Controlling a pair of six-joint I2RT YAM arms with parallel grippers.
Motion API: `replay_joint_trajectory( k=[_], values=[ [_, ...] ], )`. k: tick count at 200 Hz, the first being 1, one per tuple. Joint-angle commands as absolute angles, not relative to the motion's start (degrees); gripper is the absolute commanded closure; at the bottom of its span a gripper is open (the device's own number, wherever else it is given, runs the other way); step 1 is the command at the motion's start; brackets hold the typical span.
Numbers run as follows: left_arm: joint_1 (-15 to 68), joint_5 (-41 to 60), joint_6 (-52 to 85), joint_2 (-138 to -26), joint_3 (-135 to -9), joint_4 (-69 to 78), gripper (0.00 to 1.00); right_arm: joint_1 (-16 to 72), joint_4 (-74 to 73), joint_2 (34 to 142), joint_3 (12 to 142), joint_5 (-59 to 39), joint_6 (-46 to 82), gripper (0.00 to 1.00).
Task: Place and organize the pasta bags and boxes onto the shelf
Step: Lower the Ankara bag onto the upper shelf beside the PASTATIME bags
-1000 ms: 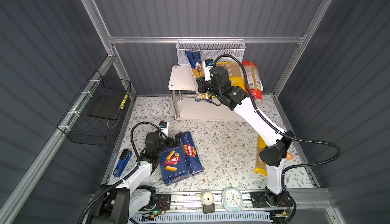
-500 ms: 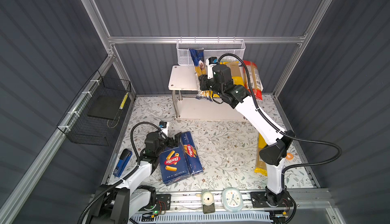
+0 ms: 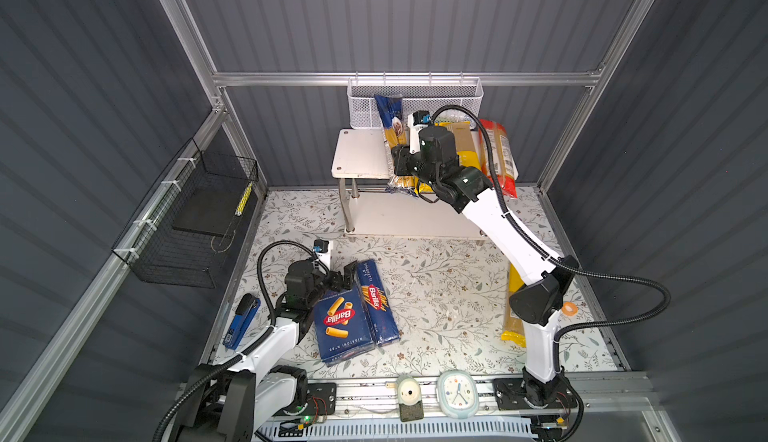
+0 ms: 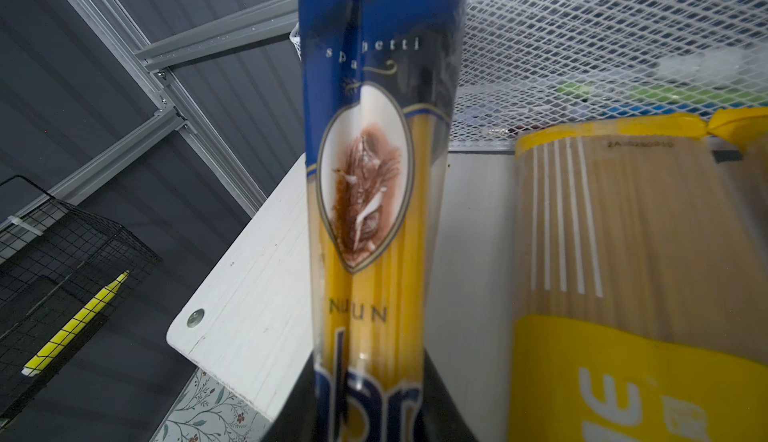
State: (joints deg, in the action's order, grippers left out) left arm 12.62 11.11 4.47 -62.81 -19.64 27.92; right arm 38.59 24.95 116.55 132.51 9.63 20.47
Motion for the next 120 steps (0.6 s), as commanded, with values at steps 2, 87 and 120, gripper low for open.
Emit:
replay_joint_trajectory(
  k=[2,87,120],
  values=[
    [12.64,11.56,3.47,-62.75,-20.72,27.57,0.00,37.49,19.23,117.55,133.96,10.61,21.20,0.72],
    [12.60,11.16,3.60,-62.86,-20.74,27.43,0.01,37.45,19.61,116.23,135.04,8.95,20.76,0.49],
    [12.58,11.19,3.60,-62.78,-20.69,27.45,0.01,37.79,21.38,113.05,134.64,6.05,18.81,0.47]
  ],
)
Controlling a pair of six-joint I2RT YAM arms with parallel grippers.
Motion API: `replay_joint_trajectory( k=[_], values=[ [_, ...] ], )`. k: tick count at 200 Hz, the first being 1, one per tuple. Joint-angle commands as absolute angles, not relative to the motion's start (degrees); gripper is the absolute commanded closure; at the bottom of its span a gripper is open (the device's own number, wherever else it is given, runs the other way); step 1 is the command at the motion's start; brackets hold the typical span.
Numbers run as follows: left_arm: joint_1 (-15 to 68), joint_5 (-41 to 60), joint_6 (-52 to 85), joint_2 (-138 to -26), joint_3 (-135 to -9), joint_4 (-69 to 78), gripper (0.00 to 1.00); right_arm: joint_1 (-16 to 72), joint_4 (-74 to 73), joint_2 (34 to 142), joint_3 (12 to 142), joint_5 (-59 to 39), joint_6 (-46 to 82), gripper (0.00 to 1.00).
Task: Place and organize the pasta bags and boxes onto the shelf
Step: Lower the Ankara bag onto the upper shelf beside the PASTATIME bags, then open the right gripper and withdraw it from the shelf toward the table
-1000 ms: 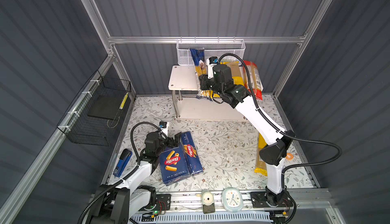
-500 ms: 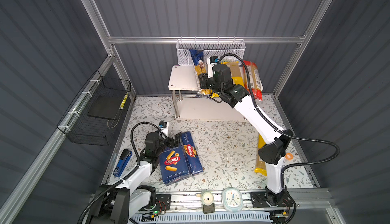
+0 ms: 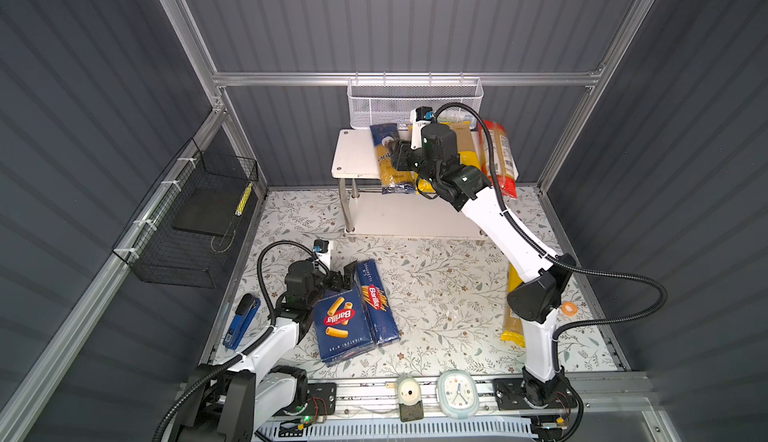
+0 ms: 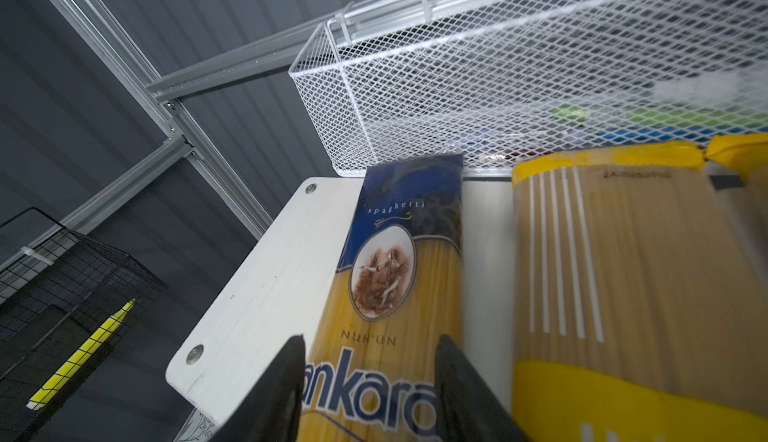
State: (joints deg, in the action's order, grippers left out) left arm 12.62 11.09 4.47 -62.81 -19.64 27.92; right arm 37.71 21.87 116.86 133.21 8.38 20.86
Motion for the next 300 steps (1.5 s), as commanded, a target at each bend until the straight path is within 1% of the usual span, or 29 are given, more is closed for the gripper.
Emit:
replay_joint_trajectory(
  k=[1,51,81,110,122,145,158,171,195,207,228,238,248,266,286,300],
  values=[
    [12.57,11.13,3.60,-62.77,-20.71,27.44,0.00,37.83,21.46,112.95,134.64,5.84,18.68,0.47],
    [12.64,11.06,3.55,-62.75,-20.70,27.34,0.00,40.10,29.24,106.03,130.36,2.25,13.86,0.47],
    [12.59,11.05,3.45,-62.70,-20.71,27.34,0.00,44.38,31.56,100.86,123.76,4.63,11.19,0.46],
    [12.58,10.85,3.44,-62.60,-20.70,27.26,0.00,45.94,33.44,96.58,118.57,0.42,12.70,0.41],
    [12.60,10.73,3.53,-62.06,-20.35,27.26,0.00,46.05,32.02,92.72,112.66,0.16,13.17,0.40],
    [12.63,10.66,3.91,-60.61,-19.31,28.21,0.00,45.97,22.70,80.84,94.07,4.02,12.10,0.39],
    [12.64,11.57,4.04,-59.95,-19.15,28.33,0.00,45.97,18.02,73.68,84.93,4.04,11.16,0.38],
    [12.66,13.31,3.97,-59.06,-19.36,28.08,0.00,45.97,17.78,68.39,78.55,5.01,11.10,0.36],
    [12.70,15.17,4.13,-57.66,-20.04,26.84,0.00,45.67,24.92,58.91,69.44,13.42,13.39,0.32],
    [12.66,15.16,4.30,-57.39,-19.61,27.20,0.00,44.67,28.41,55.00,65.58,16.62,15.89,0.30],
    [12.73,15.06,4.30,-58.37,-19.55,27.89,0.01,41.00,30.86,48.54,58.74,18.56,21.03,0.27],
    [12.67,15.29,4.31,-59.36,-19.94,27.82,0.00,38.15,31.84,45.90,55.49,18.97,23.44,0.22],
    [12.74,15.71,4.33,-60.30,-20.27,28.02,0.00,34.80,33.36,43.82,52.45,20.36,26.39,0.14],
    [12.67,15.91,4.39,-62.23,-20.22,28.87,0.01,29.72,33.97,41.87,48.39,19.55,29.39,0.02],
    [12.68,16.13,4.52,-63.87,-20.92,29.00,0.01,25.23,33.57,42.35,45.34,18.30,32.14,0.01],
    [12.68,16.89,4.88,-64.24,-21.27,28.92,0.00,22.68,34.16,43.92,44.25,19.46,35.20,0.01]
  ],
)
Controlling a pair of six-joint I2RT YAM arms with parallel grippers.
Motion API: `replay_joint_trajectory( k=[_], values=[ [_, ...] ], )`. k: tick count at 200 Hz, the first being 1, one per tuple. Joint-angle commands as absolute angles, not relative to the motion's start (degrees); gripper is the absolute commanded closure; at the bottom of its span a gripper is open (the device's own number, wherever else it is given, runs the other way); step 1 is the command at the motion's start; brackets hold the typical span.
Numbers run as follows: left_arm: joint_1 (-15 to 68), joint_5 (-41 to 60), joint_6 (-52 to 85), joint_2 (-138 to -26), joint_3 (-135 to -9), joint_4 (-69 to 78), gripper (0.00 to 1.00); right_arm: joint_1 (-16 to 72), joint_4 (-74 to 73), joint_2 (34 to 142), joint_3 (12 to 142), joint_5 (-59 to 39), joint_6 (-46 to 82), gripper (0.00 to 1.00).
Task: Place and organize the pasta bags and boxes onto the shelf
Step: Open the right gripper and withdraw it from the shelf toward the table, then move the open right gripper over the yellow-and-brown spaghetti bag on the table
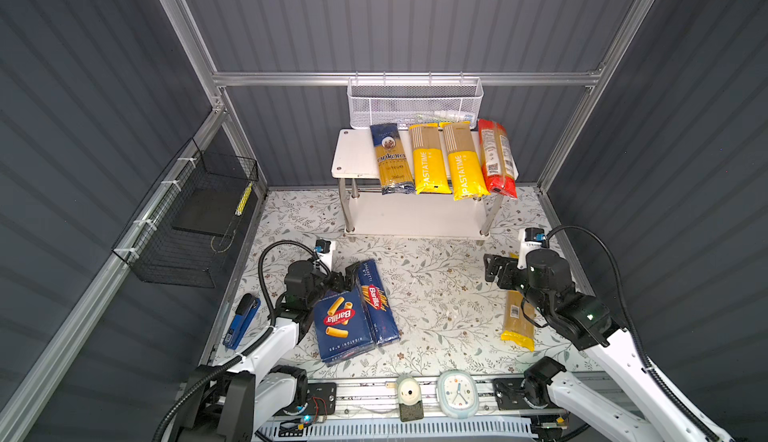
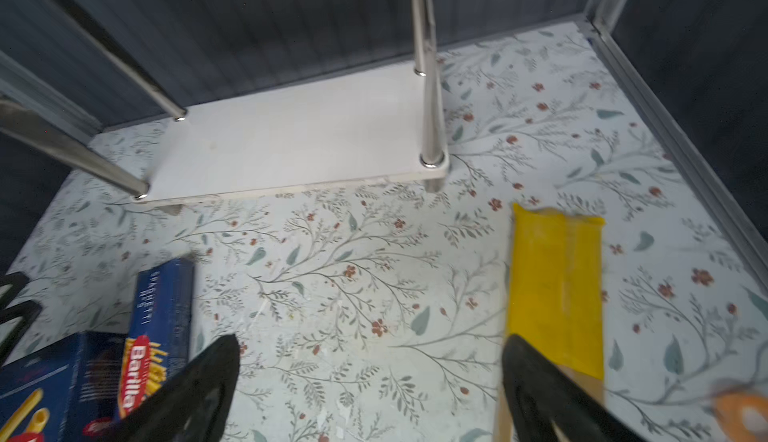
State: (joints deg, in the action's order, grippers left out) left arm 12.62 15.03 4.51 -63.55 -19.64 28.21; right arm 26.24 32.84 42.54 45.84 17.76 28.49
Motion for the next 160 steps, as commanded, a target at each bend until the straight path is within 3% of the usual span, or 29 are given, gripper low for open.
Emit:
replay_joint_trajectory(
  k=[1,50,160],
  values=[
    [12.67,16.88,4.90,-64.20,-21.36,28.92,0.01,22.46,34.13,44.06,44.19,19.40,35.26,0.01],
    [12.65,15.18,4.86,-63.30,-20.69,28.74,0.01,13.03,31.15,50.76,41.23,18.20,38.22,0.01],
    [12.72,12.42,5.36,-62.36,-19.77,29.11,0.01,-6.32,15.78,53.94,28.11,1.72,42.26,0.01]
  ],
)
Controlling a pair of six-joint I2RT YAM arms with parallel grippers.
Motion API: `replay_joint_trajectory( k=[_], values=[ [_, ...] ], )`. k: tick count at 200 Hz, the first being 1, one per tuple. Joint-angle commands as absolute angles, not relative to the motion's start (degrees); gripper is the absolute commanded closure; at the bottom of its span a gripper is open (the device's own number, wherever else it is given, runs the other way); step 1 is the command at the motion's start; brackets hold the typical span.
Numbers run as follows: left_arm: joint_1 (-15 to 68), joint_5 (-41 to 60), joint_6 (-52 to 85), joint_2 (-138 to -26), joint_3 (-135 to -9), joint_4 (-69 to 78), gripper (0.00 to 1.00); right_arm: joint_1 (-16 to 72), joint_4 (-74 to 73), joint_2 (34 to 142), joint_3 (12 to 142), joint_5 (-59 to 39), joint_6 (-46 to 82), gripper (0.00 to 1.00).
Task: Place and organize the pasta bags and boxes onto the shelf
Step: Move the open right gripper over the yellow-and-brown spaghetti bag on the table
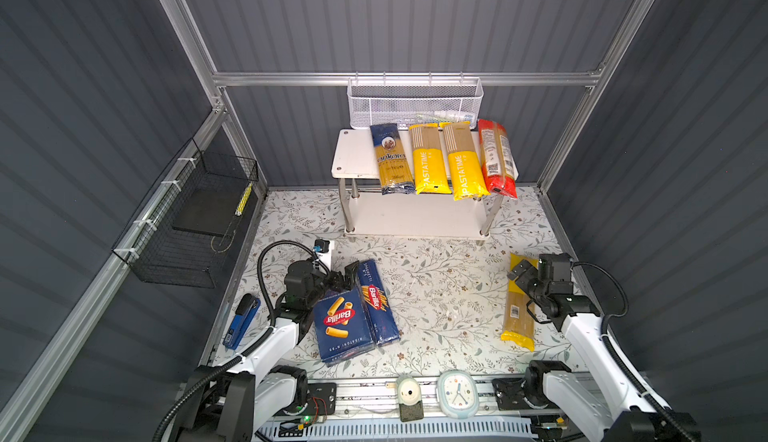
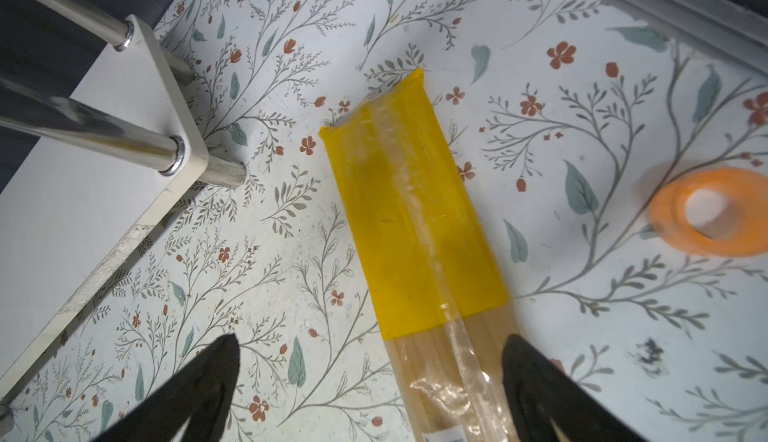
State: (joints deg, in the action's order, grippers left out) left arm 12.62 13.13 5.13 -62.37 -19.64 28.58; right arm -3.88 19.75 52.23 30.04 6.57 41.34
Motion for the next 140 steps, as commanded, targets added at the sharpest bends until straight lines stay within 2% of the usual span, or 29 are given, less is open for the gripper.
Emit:
replay_joint_trajectory(
  k=[1,38,140],
  values=[
    [12.69,12.45,5.36,-62.38,-19.82,29.10,0.01,-6.32,15.78,53.94,28.11,1.72,42.26,0.01],
    [12.69,12.65,5.38,-62.34,-19.78,29.18,0.00,-7.64,12.40,61.06,28.39,-4.45,40.51,0.01],
    [12.64,13.10,5.54,-62.76,-20.12,29.02,0.00,-7.99,9.42,68.44,29.93,-4.08,40.33,0.01]
  ],
)
